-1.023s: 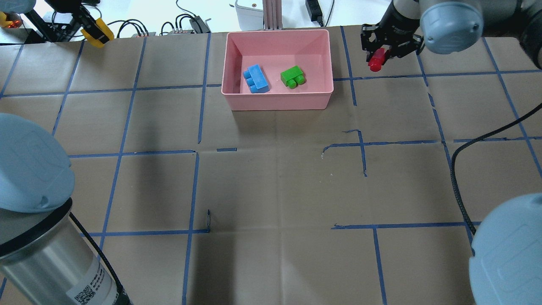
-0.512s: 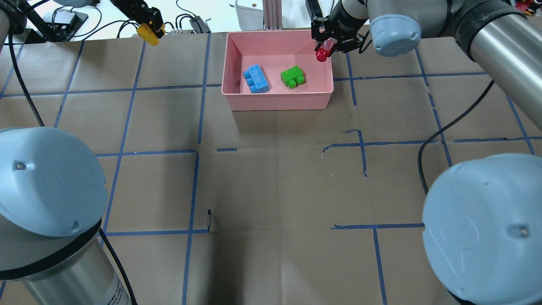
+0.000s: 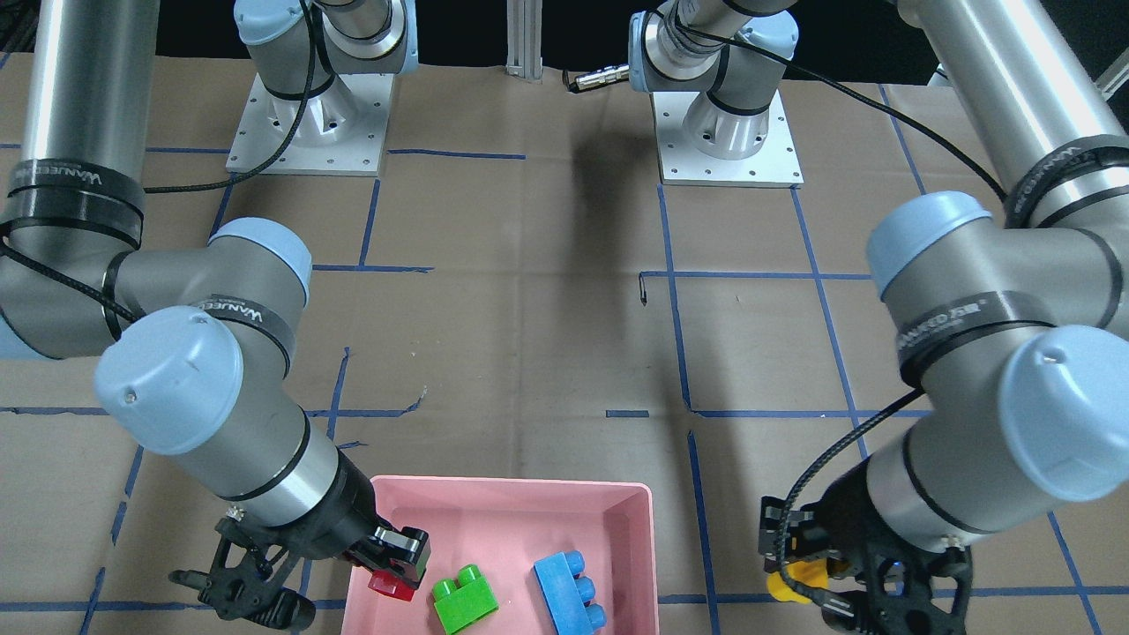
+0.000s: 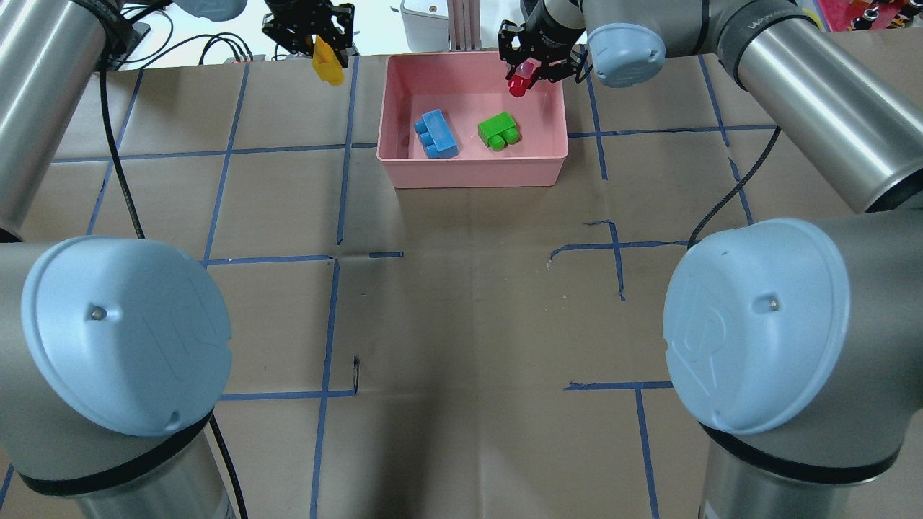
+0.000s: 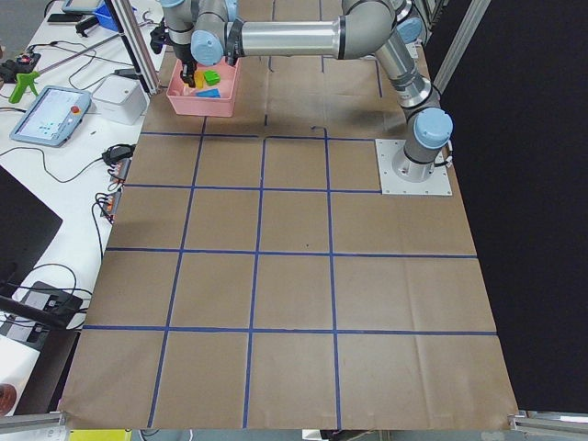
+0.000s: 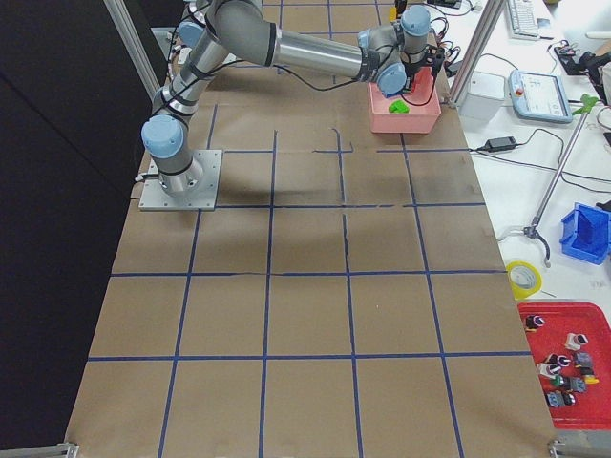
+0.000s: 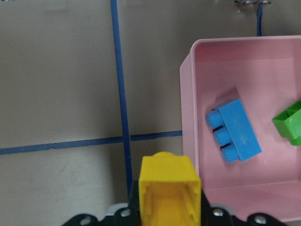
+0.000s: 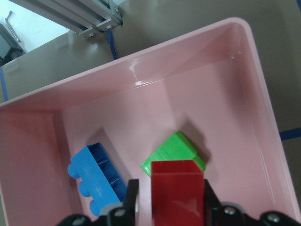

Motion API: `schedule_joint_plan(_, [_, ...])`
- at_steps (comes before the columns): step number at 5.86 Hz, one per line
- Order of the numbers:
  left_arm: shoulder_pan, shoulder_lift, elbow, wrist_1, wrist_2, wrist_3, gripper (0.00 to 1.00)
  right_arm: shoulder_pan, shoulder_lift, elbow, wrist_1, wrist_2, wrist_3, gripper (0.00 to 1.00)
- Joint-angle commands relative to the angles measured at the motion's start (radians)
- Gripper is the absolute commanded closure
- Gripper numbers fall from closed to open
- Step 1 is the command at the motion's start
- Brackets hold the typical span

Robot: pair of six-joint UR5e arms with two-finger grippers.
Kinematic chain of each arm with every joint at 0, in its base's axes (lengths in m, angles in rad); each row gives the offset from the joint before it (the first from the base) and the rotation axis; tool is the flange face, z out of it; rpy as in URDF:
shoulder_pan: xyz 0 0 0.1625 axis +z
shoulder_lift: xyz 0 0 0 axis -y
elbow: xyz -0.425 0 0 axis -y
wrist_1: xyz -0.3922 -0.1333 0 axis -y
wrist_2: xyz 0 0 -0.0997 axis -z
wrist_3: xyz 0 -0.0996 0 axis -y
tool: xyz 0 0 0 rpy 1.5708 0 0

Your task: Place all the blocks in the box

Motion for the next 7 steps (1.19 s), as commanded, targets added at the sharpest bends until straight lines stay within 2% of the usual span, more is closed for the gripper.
schedule_joint_plan(1, [-0.048, -0.018, 0.004, 0.006, 0.002, -0.175, 1.00, 0.003, 0.006, 0.010, 0.004, -0.011, -0.005, 0.00])
schedule_joint_plan(2, [-0.083, -0.045, 0.004, 0.056, 0.003, -0.238, 1.00, 0.003, 0.008, 0.016, 0.006, -0.013, -0.016, 0.00])
schedule_joint_plan(4, [-0.166, -0.124, 0.004, 0.147, 0.087, -0.320, 1.00, -0.009, -0.018, 0.034, 0.014, -0.019, -0.071, 0.00])
schedule_joint_plan(5, [-0.181, -0.156, 0.004, 0.176, 0.088, -0.372, 1.00, -0.021, -0.047, 0.062, 0.015, -0.125, -0.159, 0.00])
schedule_joint_plan(6, [-0.181, -0.165, 0.004, 0.186, 0.088, -0.386, 0.63, -0.052, -0.095, 0.114, 0.020, -0.210, -0.253, 0.00])
schedule_joint_plan(7, [-0.180, -0.164, 0.004, 0.190, 0.088, -0.382, 0.19, -0.099, -0.166, 0.196, 0.038, -0.215, -0.328, 0.00])
